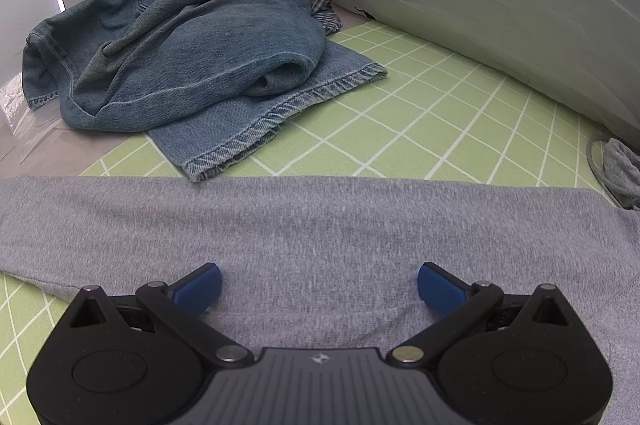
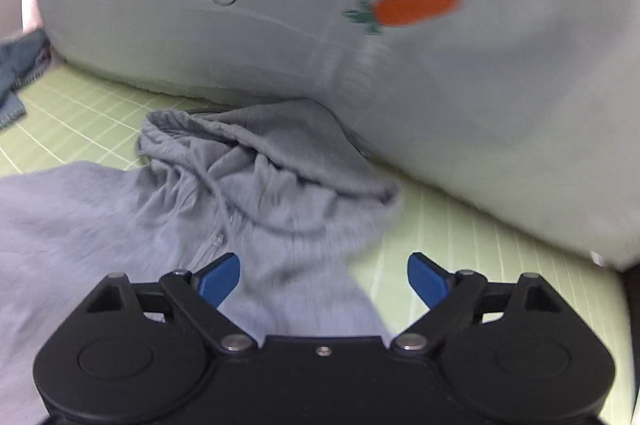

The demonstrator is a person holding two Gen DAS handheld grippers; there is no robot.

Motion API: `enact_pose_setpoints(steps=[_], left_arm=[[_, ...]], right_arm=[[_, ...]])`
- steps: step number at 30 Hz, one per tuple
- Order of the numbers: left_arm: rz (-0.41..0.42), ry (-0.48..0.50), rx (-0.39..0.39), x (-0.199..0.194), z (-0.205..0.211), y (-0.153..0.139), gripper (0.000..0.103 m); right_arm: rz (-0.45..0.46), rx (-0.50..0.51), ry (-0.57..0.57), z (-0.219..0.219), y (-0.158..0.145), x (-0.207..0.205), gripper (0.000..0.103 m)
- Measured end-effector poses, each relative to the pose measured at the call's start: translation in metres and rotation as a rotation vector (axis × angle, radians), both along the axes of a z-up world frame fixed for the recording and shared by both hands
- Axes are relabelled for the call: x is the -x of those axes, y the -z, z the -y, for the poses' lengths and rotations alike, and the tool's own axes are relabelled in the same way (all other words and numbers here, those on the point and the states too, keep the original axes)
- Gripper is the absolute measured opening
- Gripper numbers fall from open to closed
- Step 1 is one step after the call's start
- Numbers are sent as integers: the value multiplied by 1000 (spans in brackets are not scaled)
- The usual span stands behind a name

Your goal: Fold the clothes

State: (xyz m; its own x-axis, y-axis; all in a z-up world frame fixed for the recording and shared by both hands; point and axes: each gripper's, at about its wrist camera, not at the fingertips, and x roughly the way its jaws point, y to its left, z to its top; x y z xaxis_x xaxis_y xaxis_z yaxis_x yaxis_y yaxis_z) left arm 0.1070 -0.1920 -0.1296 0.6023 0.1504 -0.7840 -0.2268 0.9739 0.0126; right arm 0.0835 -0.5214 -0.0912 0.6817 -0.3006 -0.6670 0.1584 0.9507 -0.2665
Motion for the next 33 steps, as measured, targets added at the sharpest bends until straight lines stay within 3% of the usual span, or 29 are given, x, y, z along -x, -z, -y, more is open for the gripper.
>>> enact_pose_setpoints(steps=[6, 8, 11, 16, 18, 25, 28, 30, 33], left_arm=[[-1, -3, 0, 0, 0, 0, 103], [0, -4, 0, 0, 0, 0, 103], [0, -9, 0, -1, 1, 0, 103], [-1, -9, 0, -1, 0, 0, 103], [-1, -9, 0, -1, 0, 0, 103], [-1, -9, 1, -1, 1, 0, 103], [-1, -9, 1, -1, 0, 0, 103], [-1, -8, 1, -2, 0, 0, 103], [-2, -8, 1, -2, 0, 0, 103]], right_arm=[[-39, 80, -130, -9, 25, -60, 91], [-42, 85, -198, -16, 28, -69, 87], [-51, 102, -288, -28, 32, -82, 73], [-94, 106, -362, -38, 41, -96, 21], [-65, 91, -343, -37, 34, -90, 5], [119, -15, -209, -28, -16, -27, 5], [154, -85, -140, -19, -28, 7, 5], [113, -89, -106, -11, -22, 20, 6], [-17, -60, -60, -3, -3, 24, 22]])
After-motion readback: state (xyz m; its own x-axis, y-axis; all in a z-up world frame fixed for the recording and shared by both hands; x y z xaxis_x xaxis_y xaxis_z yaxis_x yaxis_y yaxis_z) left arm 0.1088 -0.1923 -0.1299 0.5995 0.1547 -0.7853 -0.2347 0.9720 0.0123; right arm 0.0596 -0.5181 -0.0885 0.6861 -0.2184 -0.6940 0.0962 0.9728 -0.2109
